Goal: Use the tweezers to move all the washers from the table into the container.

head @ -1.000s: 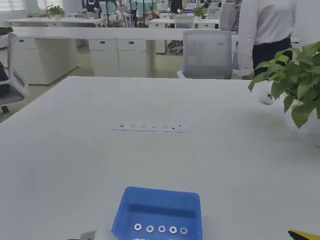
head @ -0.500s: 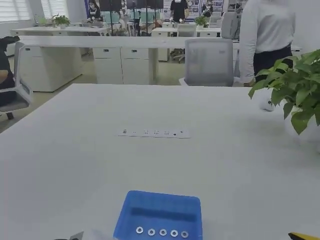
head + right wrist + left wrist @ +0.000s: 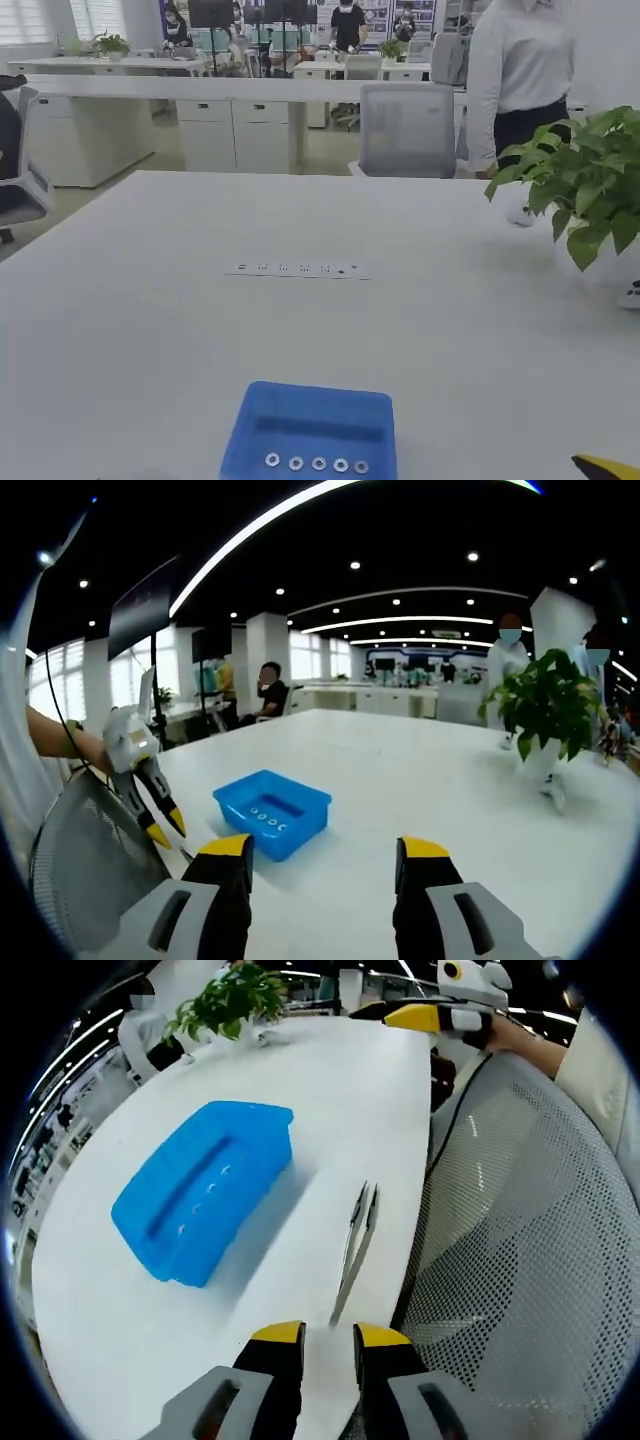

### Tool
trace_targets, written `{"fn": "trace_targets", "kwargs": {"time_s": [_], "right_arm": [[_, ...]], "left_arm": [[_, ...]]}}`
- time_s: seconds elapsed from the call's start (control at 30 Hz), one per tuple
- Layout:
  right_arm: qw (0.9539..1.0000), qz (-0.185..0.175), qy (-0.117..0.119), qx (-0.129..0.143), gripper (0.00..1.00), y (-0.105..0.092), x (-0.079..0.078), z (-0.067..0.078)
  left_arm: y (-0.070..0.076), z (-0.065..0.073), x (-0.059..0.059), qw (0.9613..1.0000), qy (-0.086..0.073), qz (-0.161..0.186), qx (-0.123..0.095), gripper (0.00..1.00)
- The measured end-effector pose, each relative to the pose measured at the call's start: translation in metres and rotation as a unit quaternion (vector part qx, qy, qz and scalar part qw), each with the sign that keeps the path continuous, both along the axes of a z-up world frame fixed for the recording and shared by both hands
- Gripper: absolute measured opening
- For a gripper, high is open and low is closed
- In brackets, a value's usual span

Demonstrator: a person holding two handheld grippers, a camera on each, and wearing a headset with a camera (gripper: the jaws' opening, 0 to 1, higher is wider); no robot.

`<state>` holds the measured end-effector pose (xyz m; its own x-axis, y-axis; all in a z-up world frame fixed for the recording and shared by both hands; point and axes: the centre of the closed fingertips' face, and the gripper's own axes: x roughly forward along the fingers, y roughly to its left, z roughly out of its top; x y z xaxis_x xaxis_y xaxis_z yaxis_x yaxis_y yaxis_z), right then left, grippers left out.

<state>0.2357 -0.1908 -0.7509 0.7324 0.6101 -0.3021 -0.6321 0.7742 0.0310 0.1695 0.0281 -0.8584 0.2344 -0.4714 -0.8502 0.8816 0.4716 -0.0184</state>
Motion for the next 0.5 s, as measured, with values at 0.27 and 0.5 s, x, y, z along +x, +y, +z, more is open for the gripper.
{"fn": "trace_targets", "kwargs": {"time_s": [0.27,0.5], "right_arm": [[1.0,0.0,0.003,-0.002,0.56,0.0,0.001,-0.002],[0.9999,-0.008,-0.007,-0.001,0.62,-0.002,0.003,0.001]], "left_arm": [[0.026,0.067,0.037,0.9717,-0.134,0.151,-0.124,0.31],[0.045,0.117,0.057,0.9057,-0.247,0.256,-0.23,0.44]]}}
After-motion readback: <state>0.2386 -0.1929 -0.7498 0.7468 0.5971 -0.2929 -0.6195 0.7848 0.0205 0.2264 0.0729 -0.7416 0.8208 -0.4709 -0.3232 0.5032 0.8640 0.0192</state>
